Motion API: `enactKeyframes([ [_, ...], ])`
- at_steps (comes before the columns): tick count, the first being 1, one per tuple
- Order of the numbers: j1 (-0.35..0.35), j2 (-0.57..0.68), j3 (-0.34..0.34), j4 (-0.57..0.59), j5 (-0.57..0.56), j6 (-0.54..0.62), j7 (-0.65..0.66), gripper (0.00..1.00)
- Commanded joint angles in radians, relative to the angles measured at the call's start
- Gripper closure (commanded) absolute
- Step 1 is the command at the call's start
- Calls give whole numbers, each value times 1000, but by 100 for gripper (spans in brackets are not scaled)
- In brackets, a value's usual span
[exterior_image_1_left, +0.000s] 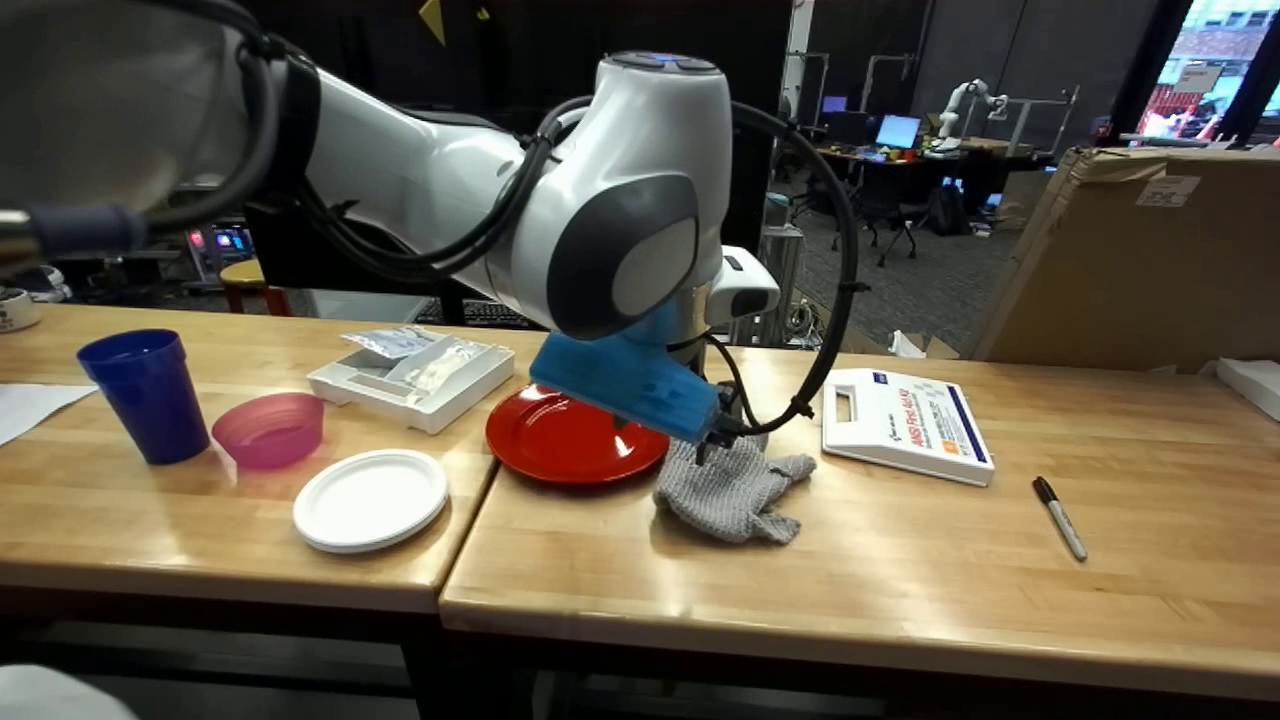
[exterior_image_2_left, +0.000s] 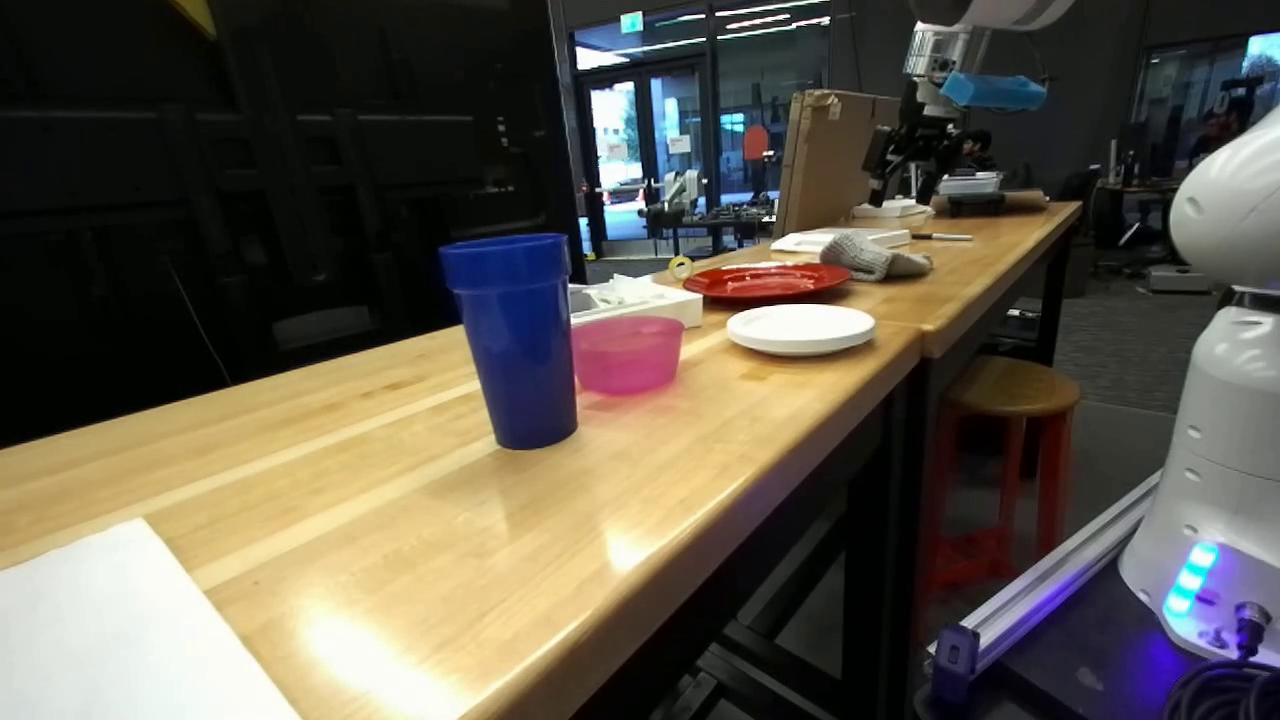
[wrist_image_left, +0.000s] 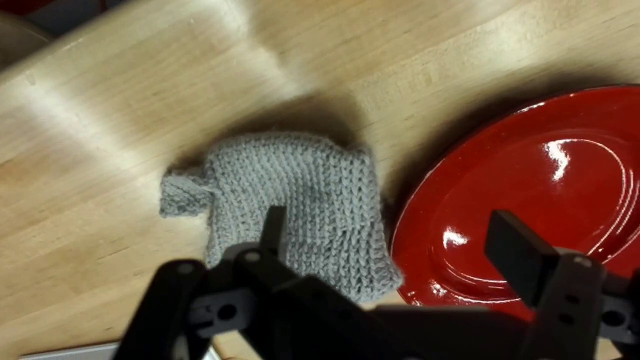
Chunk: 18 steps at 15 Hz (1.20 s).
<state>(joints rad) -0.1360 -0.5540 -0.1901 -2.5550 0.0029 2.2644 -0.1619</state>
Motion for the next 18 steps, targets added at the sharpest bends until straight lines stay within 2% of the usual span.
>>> enactKeyframes([
  [1,9,-17,13,-10,-6,-18,-11,0],
  [8,43,-33,13,-33,24,-42,-22,0],
  [12,83,-44,-12,-56,92,-40,-85,0],
  [18,91,-28,-44,-50,182,-68,-122,0],
])
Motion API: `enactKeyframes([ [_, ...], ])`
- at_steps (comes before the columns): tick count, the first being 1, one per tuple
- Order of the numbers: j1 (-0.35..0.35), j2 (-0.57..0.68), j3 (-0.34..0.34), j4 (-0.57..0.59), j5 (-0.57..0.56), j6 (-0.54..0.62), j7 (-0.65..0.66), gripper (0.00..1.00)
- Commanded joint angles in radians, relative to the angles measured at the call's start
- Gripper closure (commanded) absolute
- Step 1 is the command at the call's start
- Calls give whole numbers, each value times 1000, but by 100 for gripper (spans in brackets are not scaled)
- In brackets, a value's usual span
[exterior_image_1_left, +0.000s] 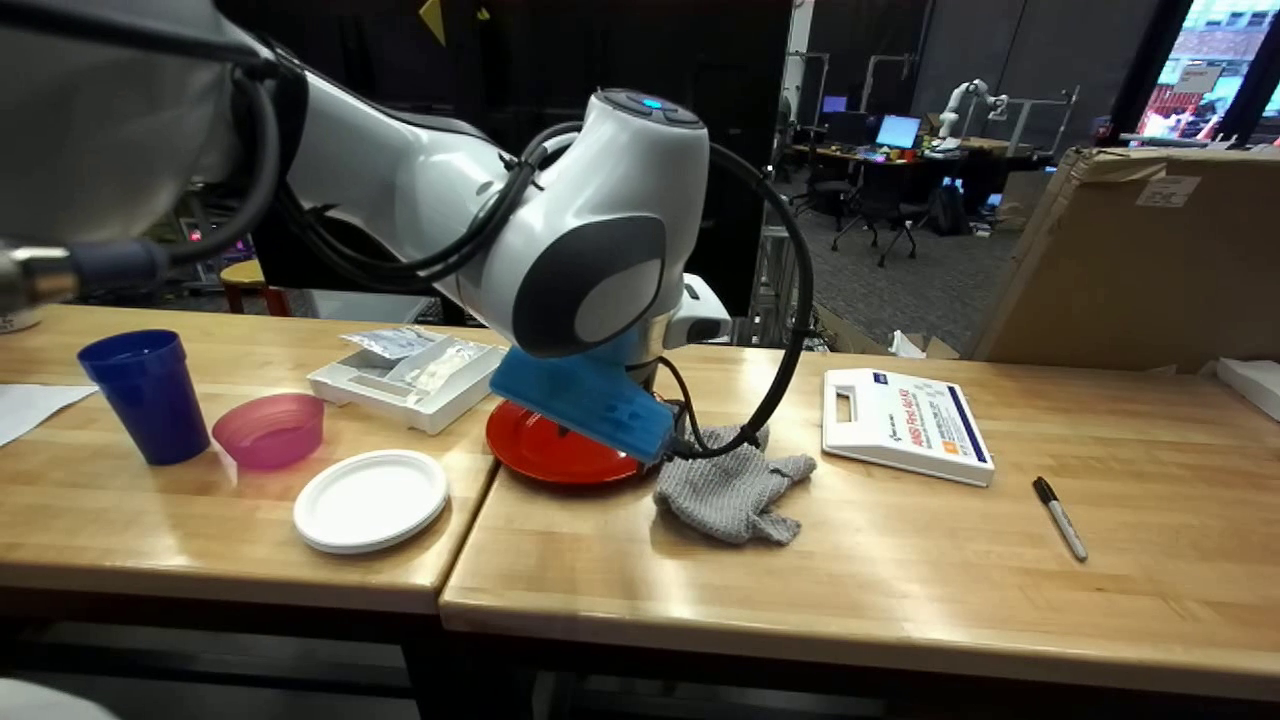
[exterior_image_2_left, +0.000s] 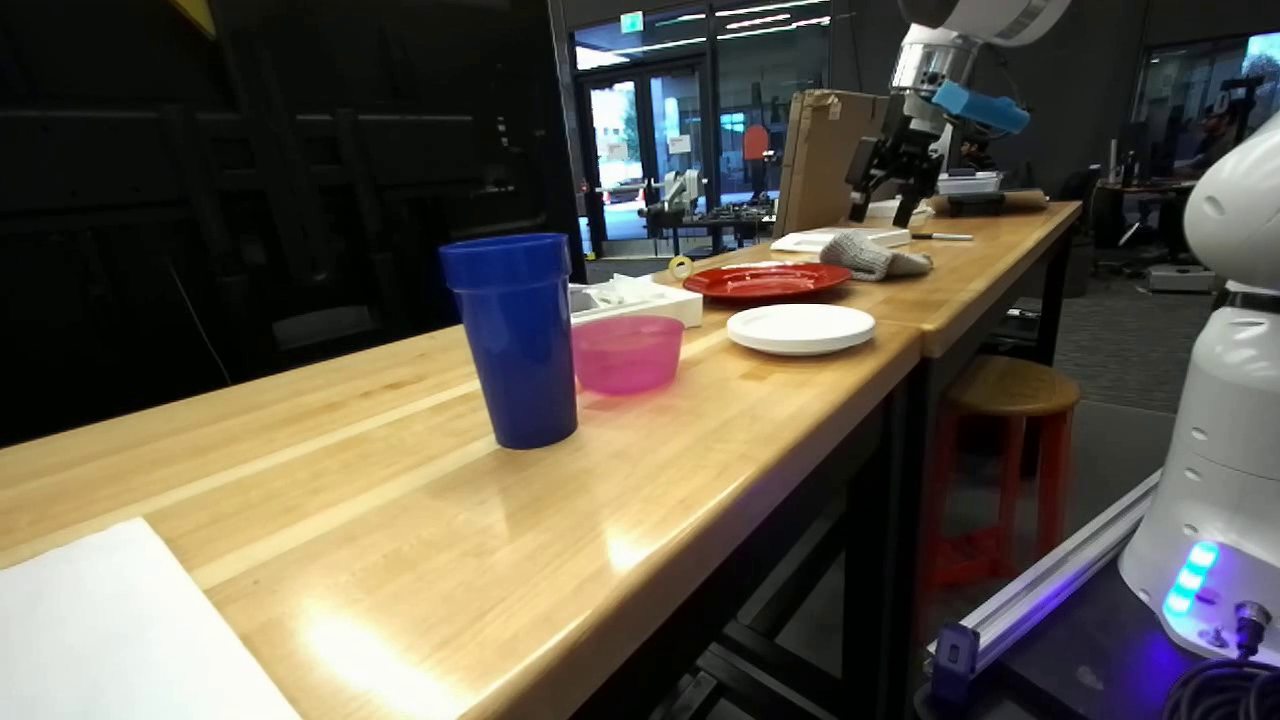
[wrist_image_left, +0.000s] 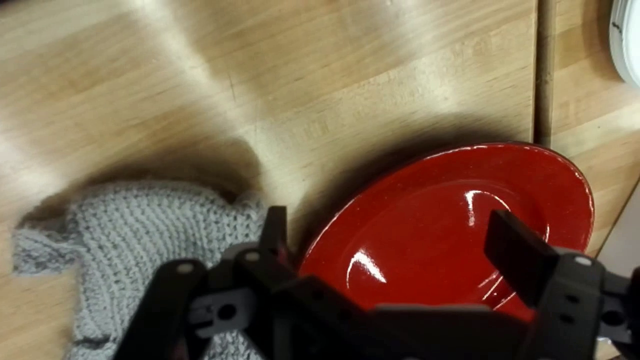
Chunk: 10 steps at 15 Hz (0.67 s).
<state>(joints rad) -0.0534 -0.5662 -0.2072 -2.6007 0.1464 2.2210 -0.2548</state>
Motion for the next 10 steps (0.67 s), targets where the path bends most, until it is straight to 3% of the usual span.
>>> enactKeyframes([
  [1,9,-13,-34,-2,50,-32,-36,0],
  [10,44,10,-110,9,216,-51,-163,0],
])
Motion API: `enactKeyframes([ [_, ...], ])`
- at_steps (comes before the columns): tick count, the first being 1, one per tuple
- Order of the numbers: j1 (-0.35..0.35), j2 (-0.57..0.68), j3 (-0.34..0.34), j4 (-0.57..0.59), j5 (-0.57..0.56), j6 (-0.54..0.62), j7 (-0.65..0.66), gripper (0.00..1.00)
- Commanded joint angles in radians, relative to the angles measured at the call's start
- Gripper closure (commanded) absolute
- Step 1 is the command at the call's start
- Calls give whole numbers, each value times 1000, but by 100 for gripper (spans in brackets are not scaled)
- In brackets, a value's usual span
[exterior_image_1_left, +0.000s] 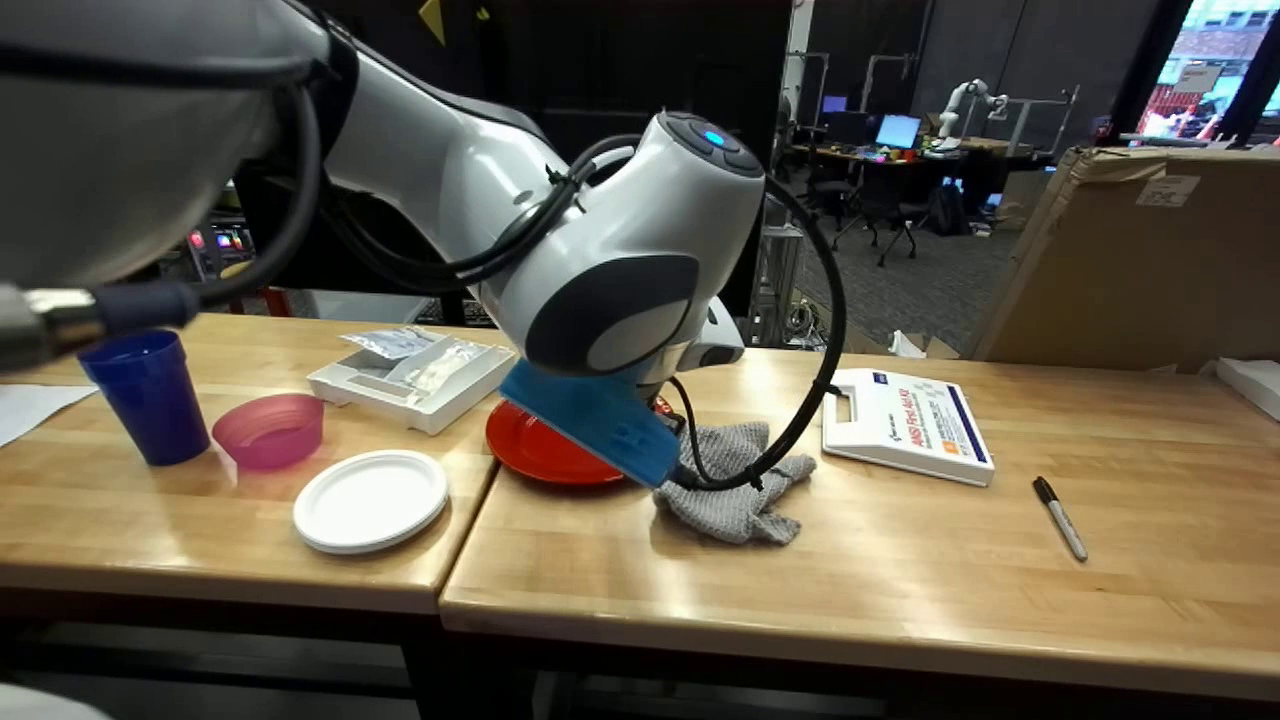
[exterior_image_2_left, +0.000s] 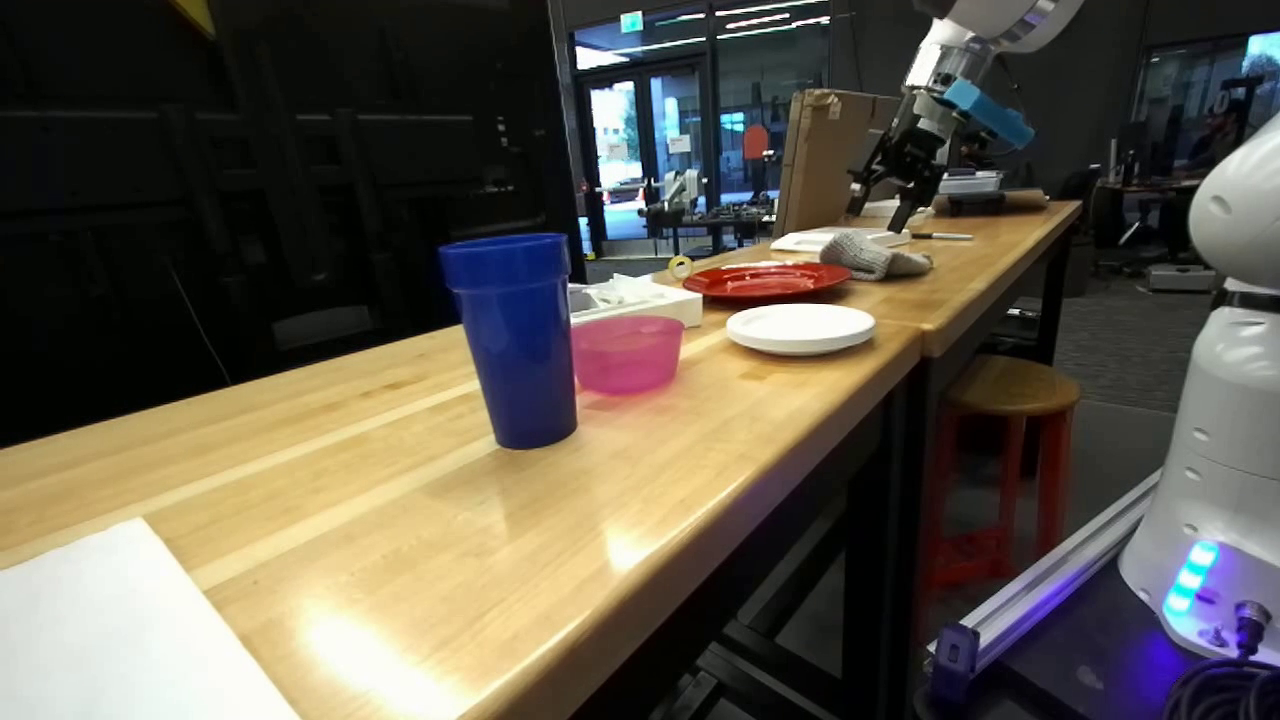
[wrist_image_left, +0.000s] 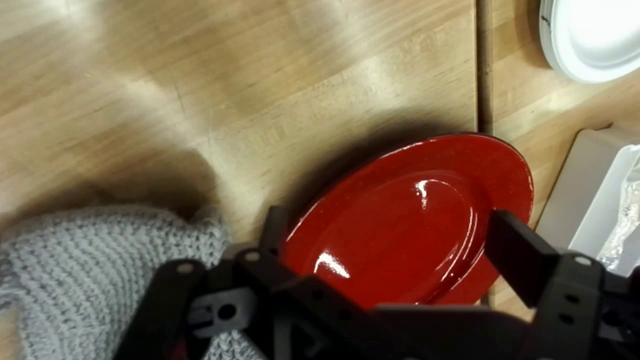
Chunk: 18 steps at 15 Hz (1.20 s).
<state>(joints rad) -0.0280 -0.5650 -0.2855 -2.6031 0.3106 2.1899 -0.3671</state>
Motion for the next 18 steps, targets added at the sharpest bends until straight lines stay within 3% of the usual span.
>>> enactKeyframes([
  [1,19,13,-37,14,63,-23,-59,0],
  [8,9,38,-42,9,92,2,-64,0],
  [13,35,86,-80,47,202,-60,-131,0],
  [18,20,116,-54,91,268,-51,-112,0],
])
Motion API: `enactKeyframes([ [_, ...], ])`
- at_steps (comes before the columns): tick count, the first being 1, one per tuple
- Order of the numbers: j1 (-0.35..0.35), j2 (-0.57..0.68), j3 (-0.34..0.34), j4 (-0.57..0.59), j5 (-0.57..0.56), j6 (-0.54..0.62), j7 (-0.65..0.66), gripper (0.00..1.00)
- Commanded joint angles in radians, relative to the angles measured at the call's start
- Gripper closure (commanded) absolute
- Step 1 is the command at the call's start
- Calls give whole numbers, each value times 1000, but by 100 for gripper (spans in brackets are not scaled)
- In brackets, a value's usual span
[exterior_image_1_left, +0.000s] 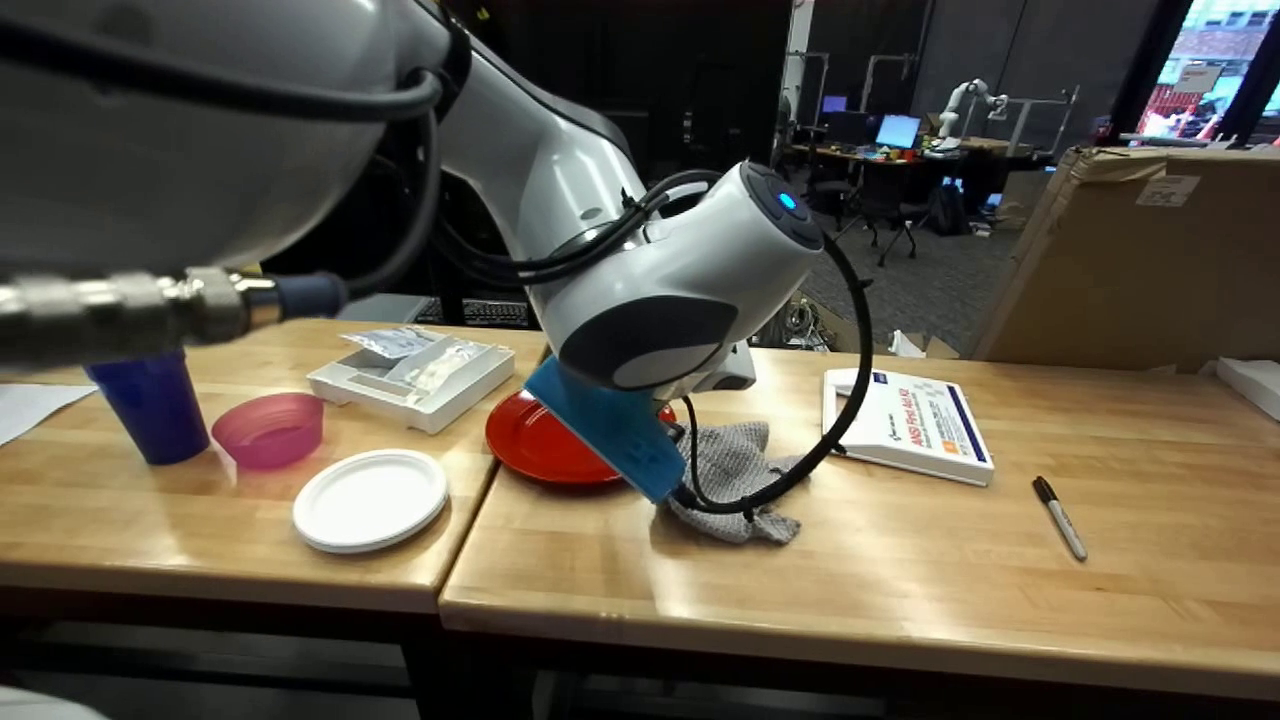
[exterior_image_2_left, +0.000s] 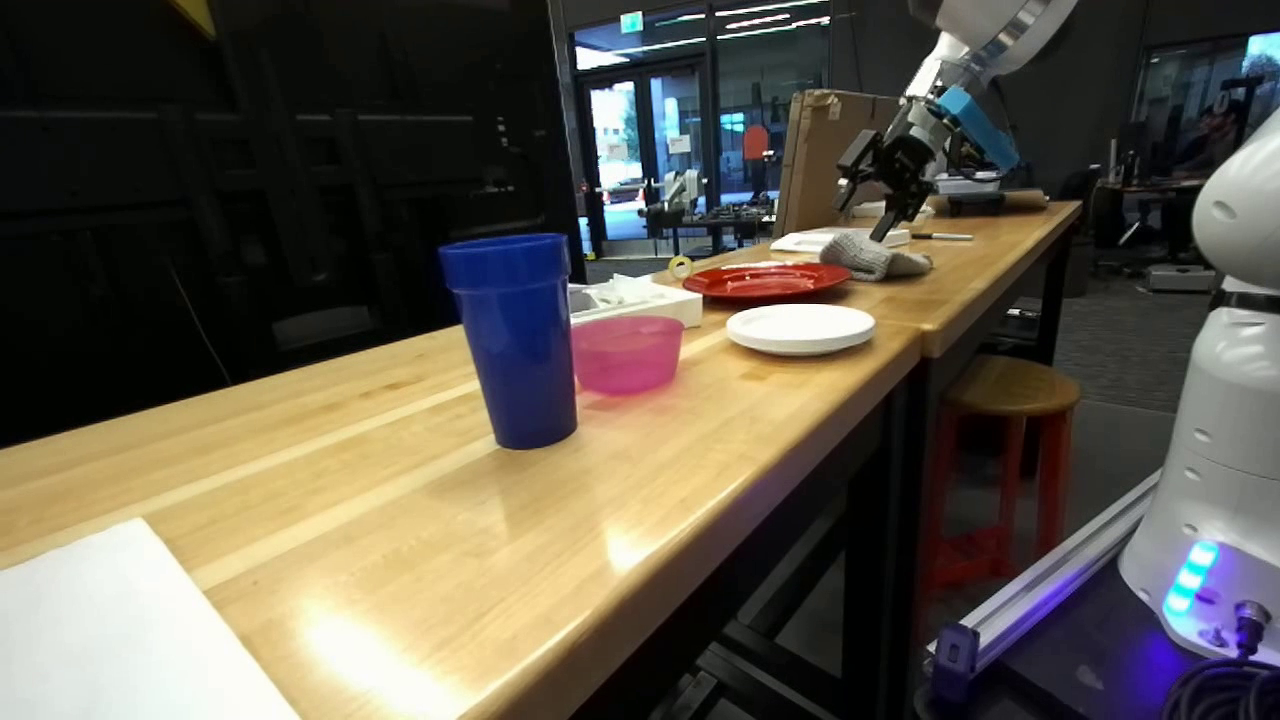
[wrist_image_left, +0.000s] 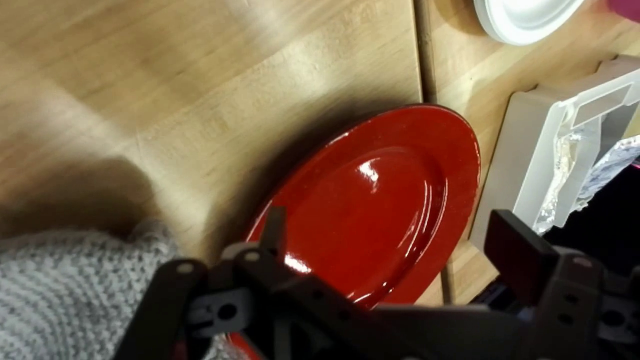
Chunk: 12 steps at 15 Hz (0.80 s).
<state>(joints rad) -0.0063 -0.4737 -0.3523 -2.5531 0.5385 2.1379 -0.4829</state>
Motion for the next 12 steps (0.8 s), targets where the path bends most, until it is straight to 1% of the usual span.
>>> enactKeyframes([
  [1,-3,23,24,46,60,11,23,0],
  [4,5,23,77,50,140,59,95,0],
  [5,8,18,105,43,170,76,133,0],
  [8,7,-3,233,0,211,193,302,0],
  [10,13,-18,299,-28,225,262,408,0],
  [12,1,-38,364,-56,202,334,545,0],
])
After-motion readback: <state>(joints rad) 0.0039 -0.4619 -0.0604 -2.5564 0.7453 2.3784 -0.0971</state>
